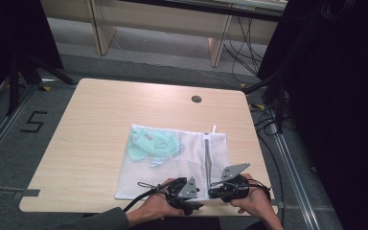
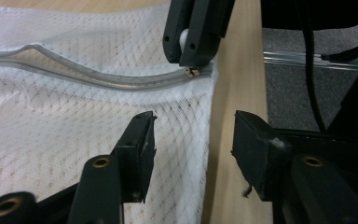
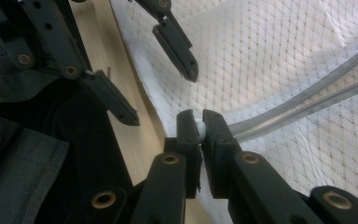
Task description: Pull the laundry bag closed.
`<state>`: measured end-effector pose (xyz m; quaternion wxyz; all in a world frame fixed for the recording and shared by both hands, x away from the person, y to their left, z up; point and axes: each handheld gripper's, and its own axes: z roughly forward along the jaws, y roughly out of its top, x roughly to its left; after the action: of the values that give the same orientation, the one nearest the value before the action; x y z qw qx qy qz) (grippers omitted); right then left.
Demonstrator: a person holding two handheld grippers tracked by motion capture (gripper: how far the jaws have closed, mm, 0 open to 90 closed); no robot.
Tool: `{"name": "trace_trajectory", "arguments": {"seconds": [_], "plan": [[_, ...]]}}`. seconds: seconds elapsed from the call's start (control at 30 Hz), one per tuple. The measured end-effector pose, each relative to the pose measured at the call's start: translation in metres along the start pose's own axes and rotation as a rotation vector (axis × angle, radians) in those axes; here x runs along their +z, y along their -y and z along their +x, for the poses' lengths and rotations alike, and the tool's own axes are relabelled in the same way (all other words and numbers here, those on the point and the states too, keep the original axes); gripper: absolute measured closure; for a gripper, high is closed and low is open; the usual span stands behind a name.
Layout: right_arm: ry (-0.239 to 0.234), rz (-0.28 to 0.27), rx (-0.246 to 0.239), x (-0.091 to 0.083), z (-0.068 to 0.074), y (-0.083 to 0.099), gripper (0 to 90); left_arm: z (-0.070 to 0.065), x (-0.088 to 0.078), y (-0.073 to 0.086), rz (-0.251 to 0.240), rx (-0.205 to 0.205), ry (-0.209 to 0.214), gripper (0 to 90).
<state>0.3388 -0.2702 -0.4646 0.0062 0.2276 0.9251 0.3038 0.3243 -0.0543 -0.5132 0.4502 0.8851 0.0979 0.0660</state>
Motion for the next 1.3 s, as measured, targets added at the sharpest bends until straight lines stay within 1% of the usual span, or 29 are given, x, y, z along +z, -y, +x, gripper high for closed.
{"name": "trace_trajectory", "arguments": {"seconds": [0.03, 0.07, 0.13, 0.17, 0.2, 0.33, 0.37, 0.4, 0.43, 0.5, 0.53, 0.57, 0.6, 0.63, 0.67, 0.73, 0.77, 0.8, 0.83, 0.87, 0.9, 1.03, 1.07, 1.1, 1.17, 1.2, 1.23, 1.27, 1.3], "plan": [[0.008, -0.001, -0.009, 0.0, 0.0, 0.0, 86.5, 0.0, 0.001, 0.0, -0.002, 0.004, -0.001, 52.2], [-0.001, 0.0, 0.0, 0.0, 0.0, 0.0, 86.5, 0.0, 0.002, 0.0, -0.004, 0.008, -0.003, 55.2], [-0.001, -0.001, 0.003, 0.0, 0.0, 0.0, 86.5, 0.0, 0.003, 0.0, -0.01, 0.01, 0.011, 58.1], [0.001, -0.001, 0.003, 0.0, 0.0, 0.0, 86.5, 0.001, 0.003, -0.001, 0.0, 0.025, 0.007, 59.1], [0.0, -0.002, 0.0, 0.0, 0.0, 0.0, 86.4, 0.0, 0.005, -0.001, -0.008, 0.017, 0.008, 59.5], [0.002, -0.003, 0.0, 0.0, 0.0, 0.0, 86.5, 0.001, 0.01, -0.004, 0.014, 0.045, 0.007, 64.7], [0.0, -0.002, 0.004, 0.0, 0.0, 0.0, 86.5, 0.0, 0.011, -0.005, 0.018, 0.043, 0.015, 67.7], [-0.001, -0.001, 0.008, 0.0, 0.001, 0.0, 86.5, 0.0, 0.012, -0.006, 0.018, 0.051, 0.013, 68.8], [-0.001, -0.001, 0.008, 0.0, 0.001, 0.0, 86.5, 0.0, 0.014, -0.006, 0.021, 0.046, 0.018, 68.8], [0.003, -0.001, 0.009, -0.001, 0.001, 0.0, 86.5, 0.0, 0.015, -0.006, 0.034, 0.069, 0.015, 73.6], [-0.001, 0.002, 0.01, 0.0, 0.001, 0.0, 86.5, 0.0, 0.015, -0.006, 0.031, 0.078, 0.015, 79.2], [-0.001, 0.002, 0.01, 0.0, 0.001, 0.0, 86.5, 0.0, 0.015, -0.006, 0.031, 0.078, 0.015, 81.3], [0.004, -0.005, -0.005, 0.0, -0.001, 0.0, 86.5, 0.0, 0.015, -0.006, 0.029, 0.094, 0.002, 82.9], [0.004, -0.005, -0.005, 0.0, -0.001, 0.0, 86.5, 0.001, 0.014, -0.005, 0.035, 0.105, 0.004, 84.4], [0.003, -0.006, -0.014, 0.0, -0.002, 0.0, 86.5, 0.001, 0.014, -0.005, 0.042, 0.121, 0.002, 84.4], [0.005, 0.001, 0.01, 0.0, -0.002, 0.001, 86.5, 0.001, 0.014, -0.005, 0.038, 0.127, -0.003, 87.2], [0.005, 0.001, 0.01, 0.0, -0.002, 0.001, 86.5, 0.001, 0.014, -0.005, 0.038, 0.127, -0.003, 87.3], [0.007, 0.001, 0.014, 0.0, -0.002, 0.001, 86.5, 0.001, 0.014, -0.005, 0.046, 0.141, -0.006, 87.3], [0.013, 0.004, 0.014, 0.0, -0.003, 0.002, 86.5, 0.001, 0.013, -0.005, 0.063, 0.158, 0.006, 87.3], [0.013, 0.004, 0.014, 0.0, -0.003, 0.002, 86.5, 0.001, 0.013, -0.005, 0.063, 0.158, 0.006, 87.4], [0.006, 0.008, 0.029, 0.001, -0.002, 0.002, 86.5, -0.001, 0.015, -0.005, 0.039, 0.139, -0.004, 87.4], [0.0, 0.006, 0.016, 0.002, -0.004, 0.003, 86.5, -0.001, 0.014, -0.005, 0.046, 0.15, -0.003, 87.7], [0.001, 0.008, 0.029, 0.002, -0.003, 0.003, 86.5, 0.0, 0.014, -0.005, 0.044, 0.156, -0.005, 87.9], [0.008, 0.003, 0.014, 0.001, -0.005, 0.003, 86.5, -0.001, 0.014, -0.005, 0.044, 0.146, 0.001, 88.1], [0.004, 0.004, 0.027, 0.001, -0.005, 0.003, 86.5, 0.0, 0.014, -0.005, 0.046, 0.143, 0.012, 88.2], [0.002, 0.004, 0.023, 0.002, -0.005, 0.003, 86.4, 0.001, 0.012, -0.006, 0.065, 0.162, 0.017, 88.3], [0.0, 0.005, 0.025, 0.002, -0.005, 0.004, 86.5, 0.002, 0.012, -0.006, 0.06, 0.166, 0.014, 88.3], [0.0, 0.004, 0.023, 0.002, -0.005, 0.004, 86.5, 0.0, 0.014, -0.005, 0.037, 0.137, 0.01, 88.4], [0.001, 0.003, 0.026, 0.002, -0.005, 0.003, 86.5, 0.0, 0.013, -0.005, 0.042, 0.123, 0.018, 88.4]]}}
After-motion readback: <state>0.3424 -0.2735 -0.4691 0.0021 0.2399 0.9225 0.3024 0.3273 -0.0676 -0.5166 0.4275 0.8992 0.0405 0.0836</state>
